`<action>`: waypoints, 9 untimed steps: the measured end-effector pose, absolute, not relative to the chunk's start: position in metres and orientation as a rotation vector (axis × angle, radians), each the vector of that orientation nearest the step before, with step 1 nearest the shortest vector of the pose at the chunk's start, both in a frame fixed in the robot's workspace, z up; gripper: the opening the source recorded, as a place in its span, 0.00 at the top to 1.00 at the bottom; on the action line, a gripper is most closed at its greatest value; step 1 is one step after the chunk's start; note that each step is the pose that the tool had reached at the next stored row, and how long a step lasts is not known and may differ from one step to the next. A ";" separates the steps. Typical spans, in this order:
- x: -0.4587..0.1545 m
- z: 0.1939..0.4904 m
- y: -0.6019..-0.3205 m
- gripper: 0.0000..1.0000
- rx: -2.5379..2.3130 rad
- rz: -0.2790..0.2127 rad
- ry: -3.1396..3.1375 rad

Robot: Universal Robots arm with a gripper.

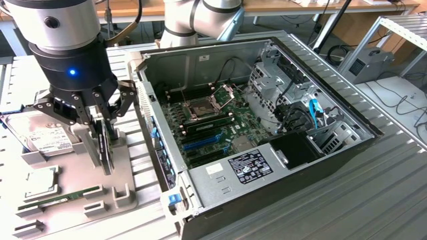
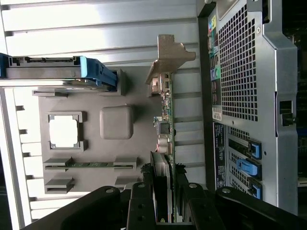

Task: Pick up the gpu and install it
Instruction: 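Pick up the gpu and move the gpu toward the slot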

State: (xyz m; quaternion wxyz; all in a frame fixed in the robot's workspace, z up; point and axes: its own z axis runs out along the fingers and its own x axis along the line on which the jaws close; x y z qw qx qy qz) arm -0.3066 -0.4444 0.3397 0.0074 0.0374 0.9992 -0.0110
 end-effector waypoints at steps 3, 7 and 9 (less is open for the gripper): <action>-0.307 0.341 -0.444 0.71 0.117 -0.034 3.124; -0.307 0.342 -0.444 0.71 0.117 -0.034 3.124; -0.307 0.342 -0.444 0.71 0.117 -0.034 3.124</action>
